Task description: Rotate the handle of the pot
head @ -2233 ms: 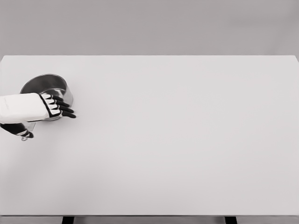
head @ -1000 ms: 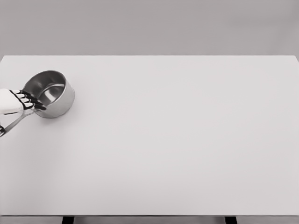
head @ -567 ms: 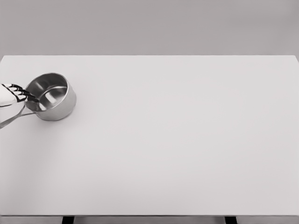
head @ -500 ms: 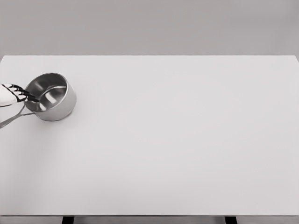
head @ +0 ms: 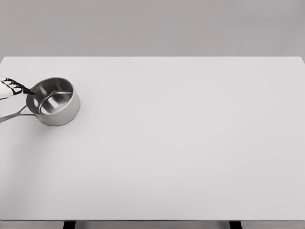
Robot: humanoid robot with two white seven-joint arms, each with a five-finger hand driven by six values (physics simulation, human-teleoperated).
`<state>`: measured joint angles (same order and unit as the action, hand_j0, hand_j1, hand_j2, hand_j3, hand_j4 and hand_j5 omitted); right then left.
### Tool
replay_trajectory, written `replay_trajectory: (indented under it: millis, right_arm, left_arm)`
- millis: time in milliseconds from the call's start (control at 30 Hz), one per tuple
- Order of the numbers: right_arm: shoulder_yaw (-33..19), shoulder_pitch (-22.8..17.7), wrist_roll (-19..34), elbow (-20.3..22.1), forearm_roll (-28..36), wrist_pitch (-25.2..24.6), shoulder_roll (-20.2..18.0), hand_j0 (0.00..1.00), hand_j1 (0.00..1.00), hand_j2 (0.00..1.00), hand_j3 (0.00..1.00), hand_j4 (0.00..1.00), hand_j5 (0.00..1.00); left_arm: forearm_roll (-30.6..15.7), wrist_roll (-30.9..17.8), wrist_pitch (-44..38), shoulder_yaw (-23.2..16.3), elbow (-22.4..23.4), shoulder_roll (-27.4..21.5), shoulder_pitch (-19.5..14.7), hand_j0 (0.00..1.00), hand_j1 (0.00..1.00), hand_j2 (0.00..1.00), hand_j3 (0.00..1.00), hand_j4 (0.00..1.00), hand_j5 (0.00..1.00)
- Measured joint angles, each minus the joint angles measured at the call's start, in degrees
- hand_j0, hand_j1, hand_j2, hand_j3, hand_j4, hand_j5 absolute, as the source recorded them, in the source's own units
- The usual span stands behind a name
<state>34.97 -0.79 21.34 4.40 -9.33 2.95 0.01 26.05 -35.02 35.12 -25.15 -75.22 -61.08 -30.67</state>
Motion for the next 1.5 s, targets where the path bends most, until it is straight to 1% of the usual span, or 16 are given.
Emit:
replay_trajectory:
  millis: [233, 500, 567, 633, 767, 833, 900, 933, 1000, 1067, 1167, 1500]
  right_arm:
    - [0.0, 0.0, 0.0, 0.0, 0.0, 0.0, 0.0, 1.0, 1.0, 1.0, 1.0, 1.0, 1.0]
    - [0.0, 0.0, 0.0, 0.0, 0.0, 0.0, 0.0, 1.0, 1.0, 1.0, 1.0, 1.0, 1.0]
    - [0.0, 0.0, 0.0, 0.0, 0.0, 0.0, 0.0, 1.0, 1.0, 1.0, 1.0, 1.0, 1.0]
    - [0.0, 0.0, 0.0, 0.0, 0.0, 0.0, 0.0, 1.0, 1.0, 1.0, 1.0, 1.0, 1.0]
    - [0.0, 0.0, 0.0, 0.0, 0.0, 0.0, 0.0, 1.0, 1.0, 1.0, 1.0, 1.0, 1.0]
    - [0.0, 0.0, 0.0, 0.0, 0.0, 0.0, 0.0, 1.0, 1.0, 1.0, 1.0, 1.0, 1.0]
    - [0.0, 0.0, 0.0, 0.0, 0.0, 0.0, 0.0, 1.0, 1.0, 1.0, 1.0, 1.0, 1.0]
    - [0.0, 0.0, 0.0, 0.0, 0.0, 0.0, 0.0, 1.0, 1.0, 1.0, 1.0, 1.0, 1.0]
    - [0.0, 0.0, 0.0, 0.0, 0.0, 0.0, 0.0, 1.0, 1.0, 1.0, 1.0, 1.0, 1.0]
    - [0.0, 0.0, 0.0, 0.0, 0.0, 0.0, 0.0, 1.0, 1.0, 1.0, 1.0, 1.0, 1.0]
    - [0.0, 0.0, 0.0, 0.0, 0.0, 0.0, 0.0, 1.0, 1.0, 1.0, 1.0, 1.0, 1.0]
    - [0.0, 0.0, 0.0, 0.0, 0.0, 0.0, 0.0, 1.0, 1.0, 1.0, 1.0, 1.0, 1.0]
  left_arm:
    - [1.5, 0.0, 0.0, -0.1, 0.6, 1.1, -1.4, 1.0, 1.0, 1.0, 1.0, 1.0, 1.0]
    - [3.2, 0.0, 0.0, -0.4, 2.7, 3.0, -3.7, 1.0, 1.0, 1.0, 1.0, 1.0, 1.0]
    - [2.7, 0.0, 0.0, -0.3, 2.6, 3.1, -4.8, 1.0, 1.0, 1.0, 1.0, 1.0, 1.0]
    - [-0.5, 0.0, 0.0, -0.3, 2.4, 2.8, -5.2, 1.0, 1.0, 1.0, 1.0, 1.0, 1.0]
    - [-11.5, 0.0, 0.0, -0.6, 1.1, 0.6, -4.1, 1.0, 1.0, 1.0, 1.0, 1.0, 1.0]
    - [-15.2, 0.0, 0.1, -1.0, -1.5, -0.9, -1.4, 1.0, 1.0, 1.0, 1.0, 1.0, 1.0]
    - [-17.8, 0.0, 0.1, -1.1, -4.7, -2.5, 0.3, 1.0, 1.0, 1.0, 1.0, 1.0, 1.0]
    - [-18.6, 0.0, 0.0, -1.2, -5.9, -3.1, 0.5, 1.0, 1.0, 1.0, 1.0, 1.0, 1.0]
    - [-19.6, 0.0, 0.0, -1.4, -7.3, -4.0, 0.6, 1.0, 1.0, 1.0, 1.0, 1.0, 1.0]
    - [-19.9, 0.0, 0.0, -1.4, -7.8, -4.5, 1.7, 1.0, 1.0, 1.0, 1.0, 1.0, 1.0]
    - [-19.9, 0.0, 0.0, -1.5, -7.5, -5.5, 4.1, 1.0, 1.0, 1.0, 1.0, 1.0, 1.0]
    - [-16.2, 0.0, 0.0, -1.5, -2.9, -5.6, 4.2, 1.0, 1.0, 1.0, 1.0, 1.0, 1.0]
